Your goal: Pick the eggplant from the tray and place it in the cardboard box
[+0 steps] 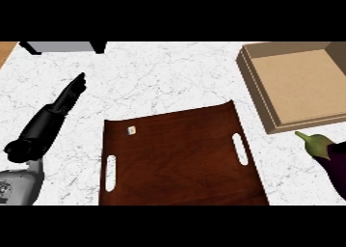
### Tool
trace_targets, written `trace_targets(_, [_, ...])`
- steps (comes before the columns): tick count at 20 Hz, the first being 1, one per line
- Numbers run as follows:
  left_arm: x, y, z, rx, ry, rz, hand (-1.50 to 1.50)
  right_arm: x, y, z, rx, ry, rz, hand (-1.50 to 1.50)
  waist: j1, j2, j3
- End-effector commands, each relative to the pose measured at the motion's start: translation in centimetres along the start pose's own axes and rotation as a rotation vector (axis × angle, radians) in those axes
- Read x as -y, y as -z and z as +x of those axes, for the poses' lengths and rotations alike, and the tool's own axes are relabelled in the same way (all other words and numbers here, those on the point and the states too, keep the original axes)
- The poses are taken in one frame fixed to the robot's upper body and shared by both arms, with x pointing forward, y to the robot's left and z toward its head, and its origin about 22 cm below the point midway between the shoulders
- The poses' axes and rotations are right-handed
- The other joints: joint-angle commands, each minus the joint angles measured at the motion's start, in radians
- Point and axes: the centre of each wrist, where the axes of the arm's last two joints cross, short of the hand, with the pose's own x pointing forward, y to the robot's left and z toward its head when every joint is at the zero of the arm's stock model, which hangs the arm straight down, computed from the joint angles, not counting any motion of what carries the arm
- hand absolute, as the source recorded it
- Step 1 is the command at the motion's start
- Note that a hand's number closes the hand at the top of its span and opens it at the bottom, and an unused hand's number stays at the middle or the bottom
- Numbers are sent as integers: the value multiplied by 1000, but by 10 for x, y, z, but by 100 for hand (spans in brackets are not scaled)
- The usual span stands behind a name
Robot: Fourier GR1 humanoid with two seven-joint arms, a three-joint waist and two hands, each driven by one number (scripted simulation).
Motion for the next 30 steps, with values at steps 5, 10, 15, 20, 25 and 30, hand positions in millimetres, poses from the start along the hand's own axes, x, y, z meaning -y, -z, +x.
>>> trace_targets(5, [5, 25, -3, 14, -13, -35, 0, 60, 6, -41, -268, 63, -175, 150, 43, 12, 0])
trace_targets(10, [27, 10, 7, 19, -16, -48, 0, 79, 18, -77, -337, 5, -181, 150, 59, 9, 1])
trace_targets(15, [27, 28, 12, 51, -5, -81, 0, 87, 34, -101, -434, -129, 11, 150, 92, 21, 1])
trace_targets(20, [7, 28, 9, 59, -1, -71, 0, 76, 21, -122, -508, -91, 243, 150, 96, 26, 2])
trace_targets(25, [28, 32, 12, 69, -15, -95, 0, 72, 6, -138, -525, -118, 394, 150, 107, 35, 3])
trace_targets(30, [21, 26, 9, 62, -13, -88, 0, 85, 3, -144, -559, -59, 517, -150, 118, 32, 3])
